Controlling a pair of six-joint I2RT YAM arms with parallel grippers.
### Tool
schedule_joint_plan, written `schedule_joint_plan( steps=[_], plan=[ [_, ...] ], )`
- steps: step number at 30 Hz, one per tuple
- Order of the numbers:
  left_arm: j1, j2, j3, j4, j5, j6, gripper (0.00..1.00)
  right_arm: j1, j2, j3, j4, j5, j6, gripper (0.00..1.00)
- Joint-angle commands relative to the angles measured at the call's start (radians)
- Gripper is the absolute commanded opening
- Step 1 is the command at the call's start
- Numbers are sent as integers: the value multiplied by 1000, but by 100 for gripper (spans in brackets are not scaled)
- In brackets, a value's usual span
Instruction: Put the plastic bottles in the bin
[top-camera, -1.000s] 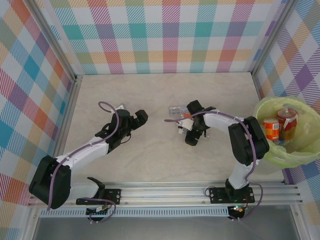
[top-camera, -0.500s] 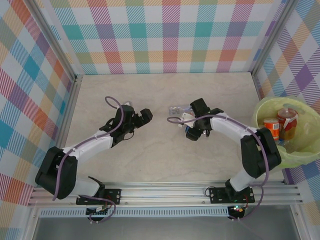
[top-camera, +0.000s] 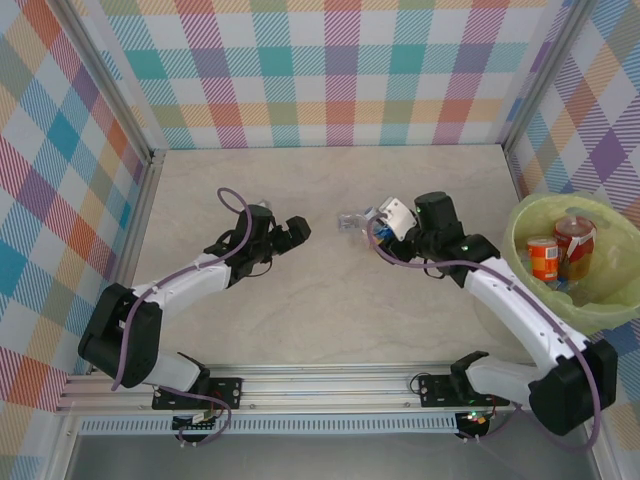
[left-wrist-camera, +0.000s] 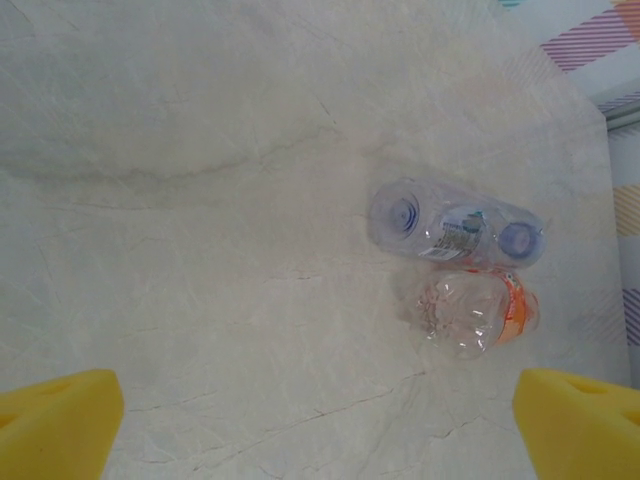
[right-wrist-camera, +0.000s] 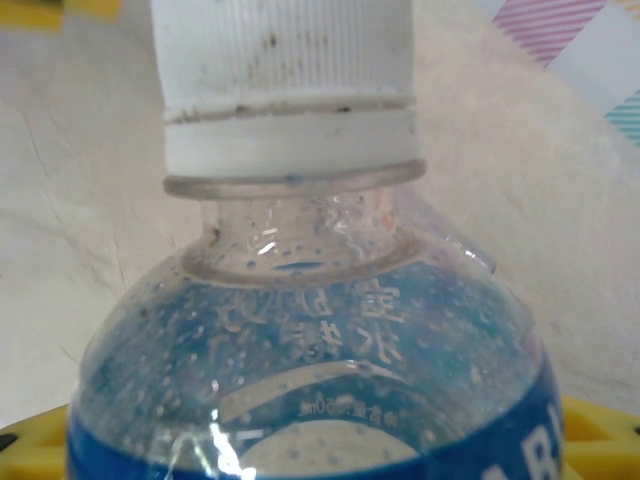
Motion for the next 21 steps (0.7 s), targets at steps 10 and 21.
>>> schedule_joint_plan(
  steps=[10,21],
  plan=[
    [12,28,27,39,83,-15,100,-66,-200,126,-9,-27,258,55],
    [7,113,88,104,315,7,100,-151,-254,402,-192,170,187,56]
  ],
)
